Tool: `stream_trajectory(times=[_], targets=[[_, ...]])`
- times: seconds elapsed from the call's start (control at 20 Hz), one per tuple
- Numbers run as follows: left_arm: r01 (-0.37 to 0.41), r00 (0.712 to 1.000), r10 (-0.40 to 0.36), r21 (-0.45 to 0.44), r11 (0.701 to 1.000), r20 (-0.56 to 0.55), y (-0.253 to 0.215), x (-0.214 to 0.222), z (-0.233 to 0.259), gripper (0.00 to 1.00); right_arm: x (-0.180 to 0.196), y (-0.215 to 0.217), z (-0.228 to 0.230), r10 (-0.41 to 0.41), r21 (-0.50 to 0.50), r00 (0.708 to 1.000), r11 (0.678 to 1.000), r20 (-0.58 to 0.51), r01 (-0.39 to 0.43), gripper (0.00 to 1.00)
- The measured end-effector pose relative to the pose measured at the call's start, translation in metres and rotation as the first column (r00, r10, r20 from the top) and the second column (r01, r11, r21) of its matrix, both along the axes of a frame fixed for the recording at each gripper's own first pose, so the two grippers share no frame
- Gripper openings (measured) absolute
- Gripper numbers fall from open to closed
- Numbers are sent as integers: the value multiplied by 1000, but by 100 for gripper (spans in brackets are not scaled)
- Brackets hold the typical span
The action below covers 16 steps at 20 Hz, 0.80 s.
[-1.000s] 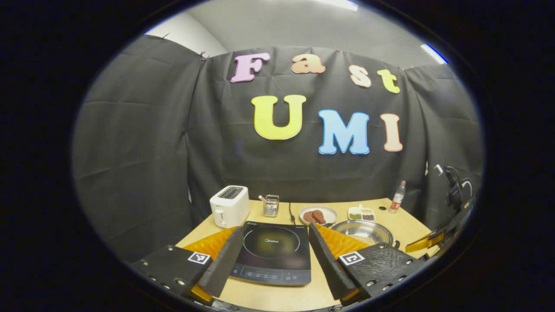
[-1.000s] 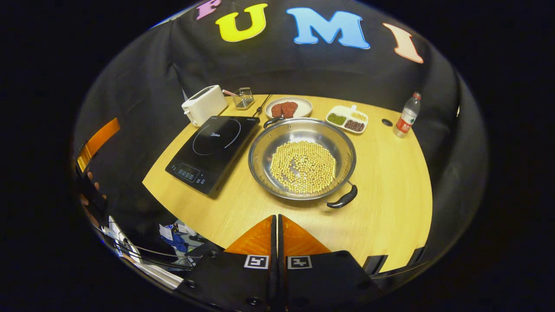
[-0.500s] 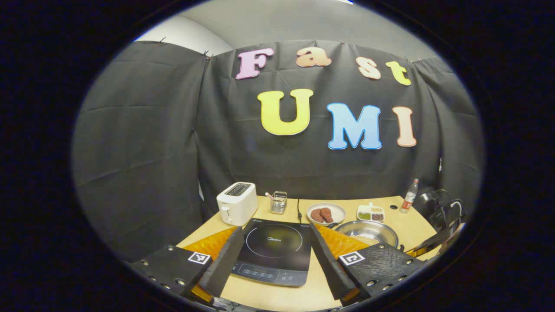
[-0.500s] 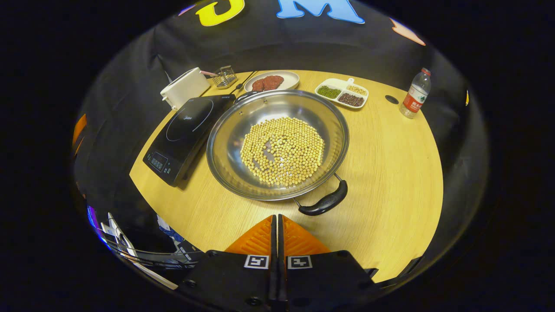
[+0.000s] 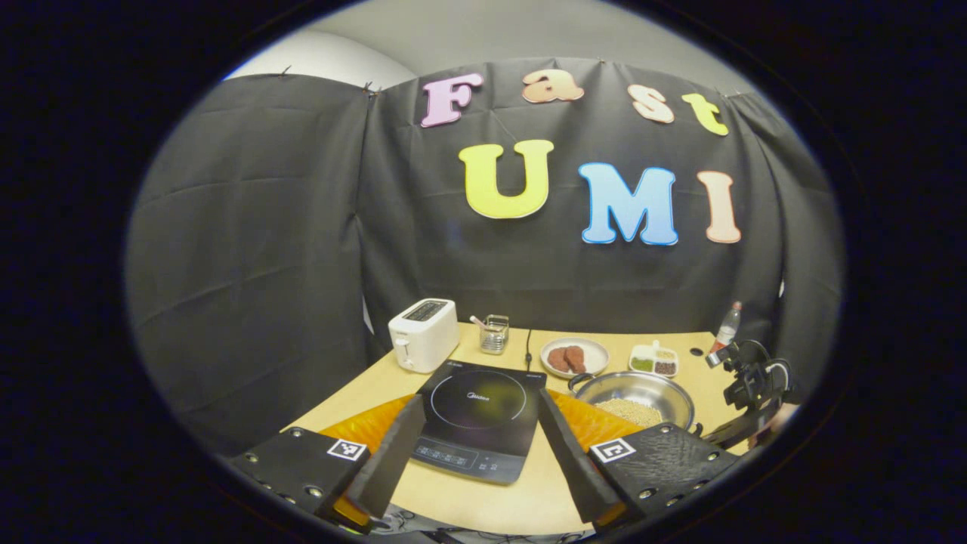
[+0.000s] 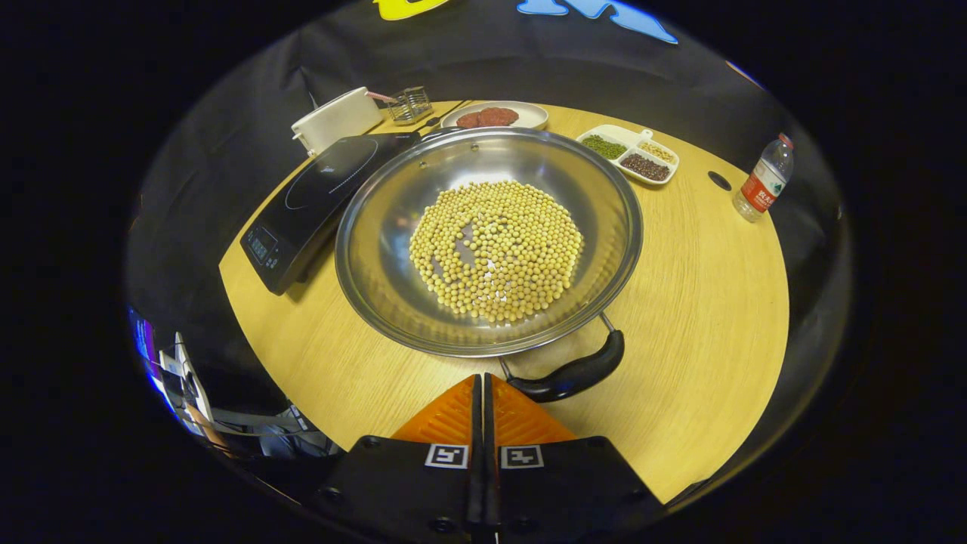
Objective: First push the handle of the pot to place it horizontally, then grasp the pot with both hands and set it on the induction cooktop.
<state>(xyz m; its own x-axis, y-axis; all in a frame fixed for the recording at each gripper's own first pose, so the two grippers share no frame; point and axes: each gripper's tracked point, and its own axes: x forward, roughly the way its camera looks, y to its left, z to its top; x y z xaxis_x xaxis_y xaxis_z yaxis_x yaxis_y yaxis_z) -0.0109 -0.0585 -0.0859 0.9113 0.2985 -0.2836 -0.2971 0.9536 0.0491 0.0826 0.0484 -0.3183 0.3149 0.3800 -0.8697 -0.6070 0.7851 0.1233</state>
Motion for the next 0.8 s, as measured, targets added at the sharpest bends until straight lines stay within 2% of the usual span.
stream_trajectory(times=[0.05,0.1,0.15,0.2,0.5,0.55,0.6,0.65,0.7,0.8], targets=[[1,1000,-1,-3,1000,2,-6,1,-3,87,3,-1,1,17,-1,1000,1000,20,-17,1],[0,1000,0,-7,1000,-1,-11,2,-6,92,4,-4,-1,33,-15,999,999,26,-33,2],[-6,1000,6,-9,1000,-1,-15,2,-8,92,5,-6,-1,45,-20,998,999,31,-44,2],[-8,1000,8,-13,1000,5,-20,4,-11,87,7,-7,0,55,-18,998,998,37,-54,2],[-24,999,25,-17,1000,29,-43,10,-16,87,25,-31,-5,82,-55,995,995,60,-78,2],[-27,999,27,-19,999,29,-45,9,-19,91,28,-35,-5,83,-59,994,995,65,-79,2],[-32,999,32,-21,999,24,-46,8,-22,87,33,-39,-4,85,-66,993,995,77,-80,2],[-36,999,37,-19,999,15,-47,6,-27,95,39,-42,-2,85,-68,991,995,104,-78,2],[-37,999,37,-14,999,12,-48,5,-28,87,46,-45,-1,84,-72,989,994,119,-76,0],[-39,999,39,-7,999,7,-51,2,-31,87,50,-49,1,68,-63,992,996,104,-62,2]])
